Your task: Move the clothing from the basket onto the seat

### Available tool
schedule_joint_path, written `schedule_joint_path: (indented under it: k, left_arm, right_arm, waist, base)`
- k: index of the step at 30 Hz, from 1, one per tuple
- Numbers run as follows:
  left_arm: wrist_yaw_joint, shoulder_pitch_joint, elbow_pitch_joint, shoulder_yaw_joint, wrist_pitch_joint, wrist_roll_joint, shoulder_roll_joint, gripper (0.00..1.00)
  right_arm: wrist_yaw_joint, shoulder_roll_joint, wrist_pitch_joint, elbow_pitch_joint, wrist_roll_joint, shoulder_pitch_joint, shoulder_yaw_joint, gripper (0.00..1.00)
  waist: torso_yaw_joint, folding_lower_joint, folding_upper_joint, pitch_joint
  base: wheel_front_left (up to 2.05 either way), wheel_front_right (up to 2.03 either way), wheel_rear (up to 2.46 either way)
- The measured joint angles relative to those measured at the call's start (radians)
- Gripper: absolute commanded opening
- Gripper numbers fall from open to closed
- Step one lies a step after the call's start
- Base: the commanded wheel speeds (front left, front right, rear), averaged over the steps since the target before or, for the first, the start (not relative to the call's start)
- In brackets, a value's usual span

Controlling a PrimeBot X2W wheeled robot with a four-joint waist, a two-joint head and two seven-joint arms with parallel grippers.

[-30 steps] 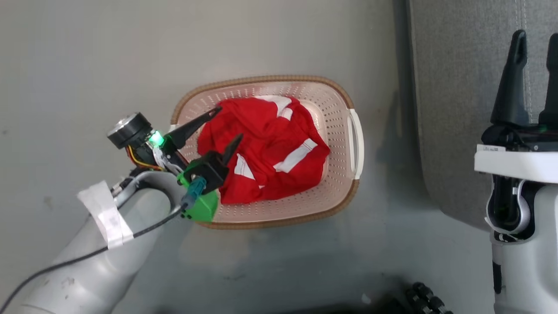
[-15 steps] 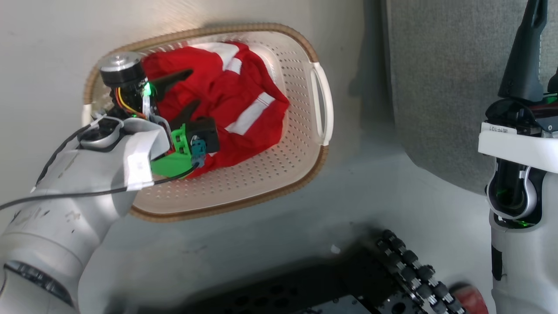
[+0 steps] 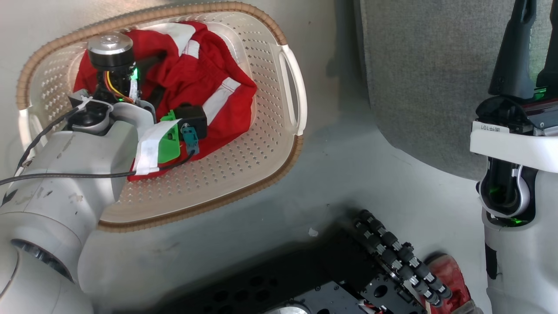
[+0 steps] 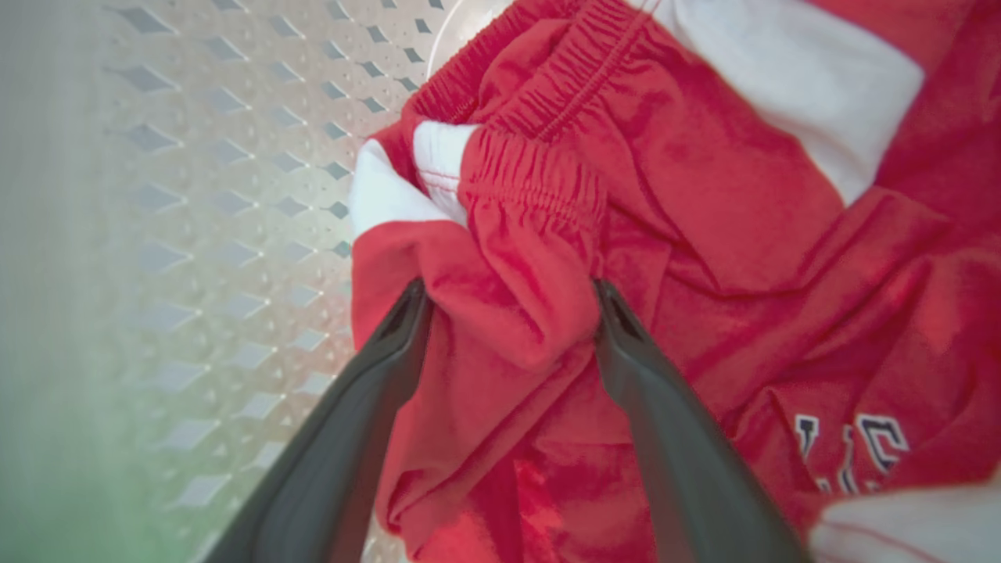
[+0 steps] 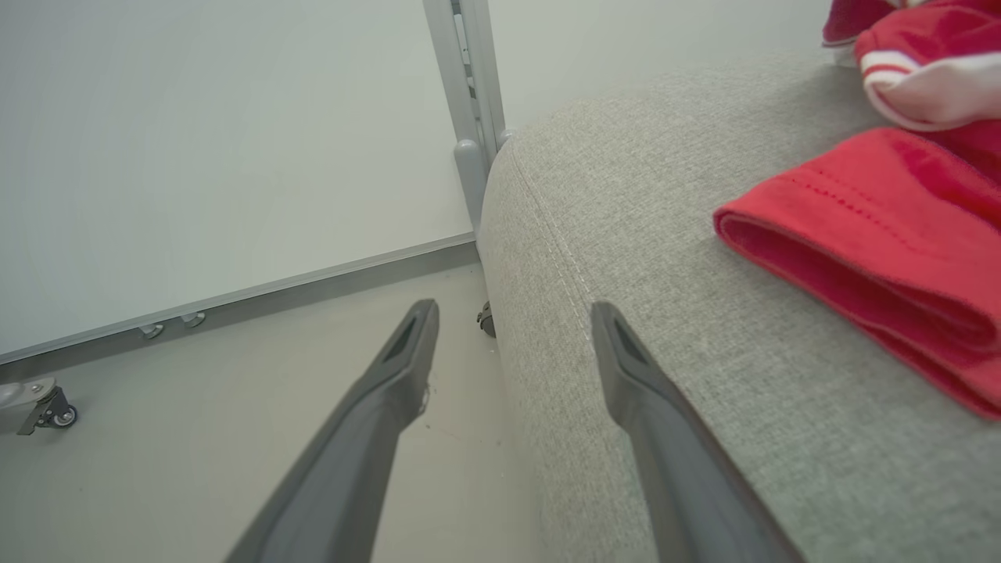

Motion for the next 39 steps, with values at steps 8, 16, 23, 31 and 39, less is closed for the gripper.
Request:
schedule_joint_path:
  k: [8,16,23,31,39]
  left_arm:
    - [0.003,-0.003,0.045,0.018,0.008,-0.052,-0.014,0.0]
    - [0.012,0.036,0.053,0.054,-0.032,-0.128,-0.059,0.0]
    - [0.003,0.134,0.025,0.1,-0.053,-0.23,-0.114,0.0]
    - [0.015,0.304,-0.185,0.166,-0.059,-0.373,-0.138,0.0]
    - [0.04,0.499,-0.442,0.221,-0.06,-0.503,-0.113,0.0]
  right_arm:
    - [0.0,0.0,0.0,0.008,0.006,0.0,0.014,1.0]
    - [0.0,0.0,0.0,0.033,-0.011,0.004,0.023,1.0]
    - [0.0,0.001,0.0,0.065,-0.077,0.031,0.034,1.0]
    - [0.0,0.002,0.0,0.115,-0.112,0.098,0.02,1.0]
    - [0.0,0.002,0.0,0.17,-0.147,0.21,0.025,1.0]
  waist:
    - [-0.014,0.0,0.0,-0.001]
    - [0.0,0.0,0.0,-0.046]
    - [0.024,-0.0001,0.0,-0.135]
    - [0.069,-0.0002,0.0,-0.287]
    - [0.128,-0.0002,0.0,-0.468]
  base:
    - [0.0,0.0,0.0]
    - [0.0,0.0,0.0]
    - [0.0,0.0,0.0]
    - [0.0,0.0,0.0]
    - [0.0,0.0,0.0]
